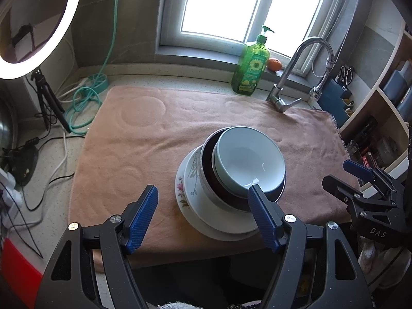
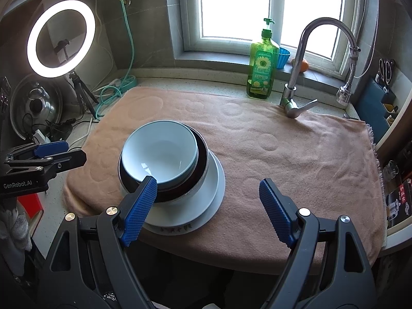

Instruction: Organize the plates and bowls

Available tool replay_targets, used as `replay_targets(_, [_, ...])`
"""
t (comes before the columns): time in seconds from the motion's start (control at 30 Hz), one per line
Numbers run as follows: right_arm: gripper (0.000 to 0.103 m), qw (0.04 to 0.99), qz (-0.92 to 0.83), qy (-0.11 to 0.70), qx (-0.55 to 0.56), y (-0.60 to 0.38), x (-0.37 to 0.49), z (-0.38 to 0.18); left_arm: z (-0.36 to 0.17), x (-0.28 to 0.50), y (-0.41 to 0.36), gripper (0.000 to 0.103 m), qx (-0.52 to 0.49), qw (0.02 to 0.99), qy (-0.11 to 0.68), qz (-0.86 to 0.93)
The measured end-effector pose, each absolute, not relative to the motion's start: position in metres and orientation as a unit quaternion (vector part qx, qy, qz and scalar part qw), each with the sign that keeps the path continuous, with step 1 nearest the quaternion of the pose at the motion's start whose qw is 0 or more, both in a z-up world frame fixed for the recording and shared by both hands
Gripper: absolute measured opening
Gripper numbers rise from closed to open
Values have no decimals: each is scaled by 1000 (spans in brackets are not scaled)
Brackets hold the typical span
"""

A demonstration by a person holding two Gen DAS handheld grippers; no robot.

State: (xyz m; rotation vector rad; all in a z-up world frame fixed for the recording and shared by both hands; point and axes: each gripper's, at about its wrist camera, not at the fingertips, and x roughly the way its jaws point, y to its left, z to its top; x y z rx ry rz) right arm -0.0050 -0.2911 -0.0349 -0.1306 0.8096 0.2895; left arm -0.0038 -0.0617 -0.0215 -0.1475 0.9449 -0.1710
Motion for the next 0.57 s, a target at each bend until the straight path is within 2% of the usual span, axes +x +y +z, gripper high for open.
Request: replay_targets(0.57, [84,905,140,397,-66,-293,1,-43,-23,3,-61,72,-67,888,450,-65])
